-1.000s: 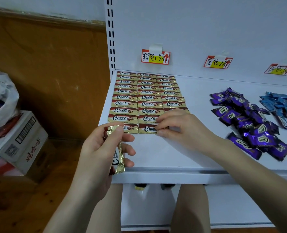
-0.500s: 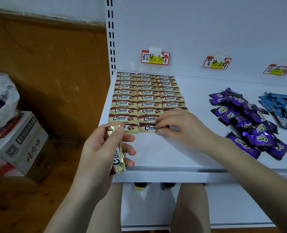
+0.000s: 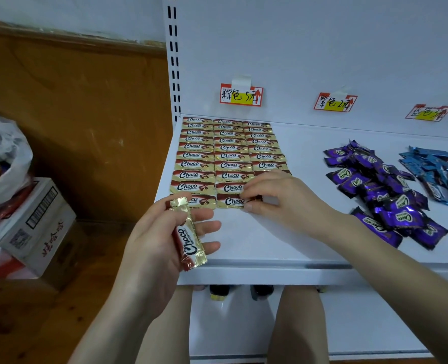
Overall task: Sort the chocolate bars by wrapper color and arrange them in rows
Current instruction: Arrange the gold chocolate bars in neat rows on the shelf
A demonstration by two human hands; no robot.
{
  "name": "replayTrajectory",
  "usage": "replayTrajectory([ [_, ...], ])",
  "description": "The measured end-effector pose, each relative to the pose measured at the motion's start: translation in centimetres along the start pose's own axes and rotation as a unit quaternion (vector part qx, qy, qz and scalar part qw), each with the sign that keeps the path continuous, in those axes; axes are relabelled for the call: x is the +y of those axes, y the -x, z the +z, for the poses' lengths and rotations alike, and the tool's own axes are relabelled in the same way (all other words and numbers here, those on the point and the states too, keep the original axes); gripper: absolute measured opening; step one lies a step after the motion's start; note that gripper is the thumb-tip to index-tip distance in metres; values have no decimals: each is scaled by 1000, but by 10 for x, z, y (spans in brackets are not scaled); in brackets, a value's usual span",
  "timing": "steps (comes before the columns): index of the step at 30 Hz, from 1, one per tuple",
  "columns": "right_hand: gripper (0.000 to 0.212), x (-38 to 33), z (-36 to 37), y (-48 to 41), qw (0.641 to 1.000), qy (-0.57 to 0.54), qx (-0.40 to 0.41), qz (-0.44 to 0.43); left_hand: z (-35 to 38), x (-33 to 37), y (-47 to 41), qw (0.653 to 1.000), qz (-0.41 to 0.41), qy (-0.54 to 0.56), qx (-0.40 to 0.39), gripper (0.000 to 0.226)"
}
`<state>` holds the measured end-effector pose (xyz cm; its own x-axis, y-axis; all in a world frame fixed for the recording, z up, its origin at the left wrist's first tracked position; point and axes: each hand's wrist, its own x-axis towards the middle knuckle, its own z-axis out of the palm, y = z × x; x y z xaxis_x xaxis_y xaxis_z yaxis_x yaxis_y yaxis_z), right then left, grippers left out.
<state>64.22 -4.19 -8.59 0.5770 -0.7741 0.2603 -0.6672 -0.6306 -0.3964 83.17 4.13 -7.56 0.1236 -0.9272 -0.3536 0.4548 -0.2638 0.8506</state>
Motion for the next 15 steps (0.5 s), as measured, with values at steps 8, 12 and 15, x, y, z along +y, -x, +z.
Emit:
replayTrajectory([
  [8, 29, -14, 0, -9, 998, 59, -6, 16, -5, -3, 0, 1000, 6, -9, -4, 29],
  [12, 39, -17, 5, -12, 995, 84, -34, 28, -5, -3, -1, 1000, 4, -7, -2, 27],
  [15, 34, -18, 5, -12, 996, 77, -35, 31, -7, -3, -1, 1000, 8, -8, -5, 27],
])
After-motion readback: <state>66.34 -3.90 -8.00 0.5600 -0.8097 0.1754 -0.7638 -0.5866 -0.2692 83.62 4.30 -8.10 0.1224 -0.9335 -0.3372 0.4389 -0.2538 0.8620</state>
